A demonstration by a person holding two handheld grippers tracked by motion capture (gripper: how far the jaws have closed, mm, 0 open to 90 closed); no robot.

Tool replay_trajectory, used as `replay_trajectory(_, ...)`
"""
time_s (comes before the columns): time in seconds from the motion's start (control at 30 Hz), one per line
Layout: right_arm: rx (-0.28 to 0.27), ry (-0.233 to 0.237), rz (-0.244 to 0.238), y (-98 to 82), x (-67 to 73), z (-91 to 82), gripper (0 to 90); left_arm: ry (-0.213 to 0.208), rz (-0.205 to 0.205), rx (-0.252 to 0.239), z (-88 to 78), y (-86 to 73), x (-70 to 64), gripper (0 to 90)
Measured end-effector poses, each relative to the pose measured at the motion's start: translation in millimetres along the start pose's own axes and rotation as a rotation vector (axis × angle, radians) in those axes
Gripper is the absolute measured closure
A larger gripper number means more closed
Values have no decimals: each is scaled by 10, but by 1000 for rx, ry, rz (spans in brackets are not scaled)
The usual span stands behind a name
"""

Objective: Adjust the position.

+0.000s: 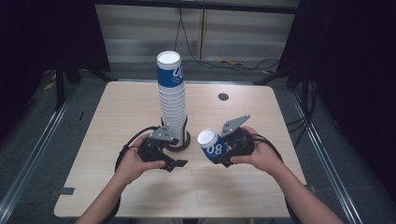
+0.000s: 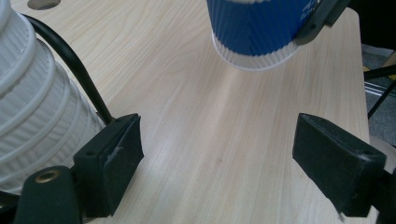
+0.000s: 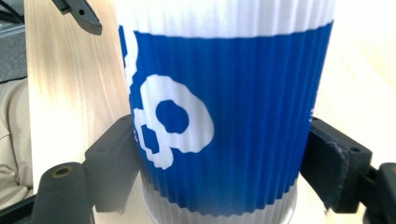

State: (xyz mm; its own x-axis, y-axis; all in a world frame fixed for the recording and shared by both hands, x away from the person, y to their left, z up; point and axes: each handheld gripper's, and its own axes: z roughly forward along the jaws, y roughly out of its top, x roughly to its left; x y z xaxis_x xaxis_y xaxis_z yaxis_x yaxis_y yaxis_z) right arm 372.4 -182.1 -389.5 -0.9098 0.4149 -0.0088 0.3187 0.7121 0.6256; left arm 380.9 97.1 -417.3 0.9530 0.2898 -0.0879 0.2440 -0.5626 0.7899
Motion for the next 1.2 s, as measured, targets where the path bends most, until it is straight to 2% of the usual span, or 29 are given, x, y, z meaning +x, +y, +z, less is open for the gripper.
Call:
replay_trajectory(0.1, 7, 8, -7, 10, 10, 41, 201, -5, -8, -10, 3, 8, -10, 158)
replay_trajectory(0.37, 18, 23, -15, 18, 32, 118, 201, -17, 0, 4, 3, 26, -23, 158)
replay_trajectory(0.73, 46, 39, -40, 11, 71, 192, 201, -33, 0, -10, 37, 39, -47, 156)
replay_trajectory(0.77, 49, 40, -46, 19, 79, 198, 201, -34, -7, -25, 39, 45, -53, 156)
replay_trajectory(1.2, 60, 60, -60, 42, 131, 264, 201, -50, -6, -18, 92, 53, -78, 155)
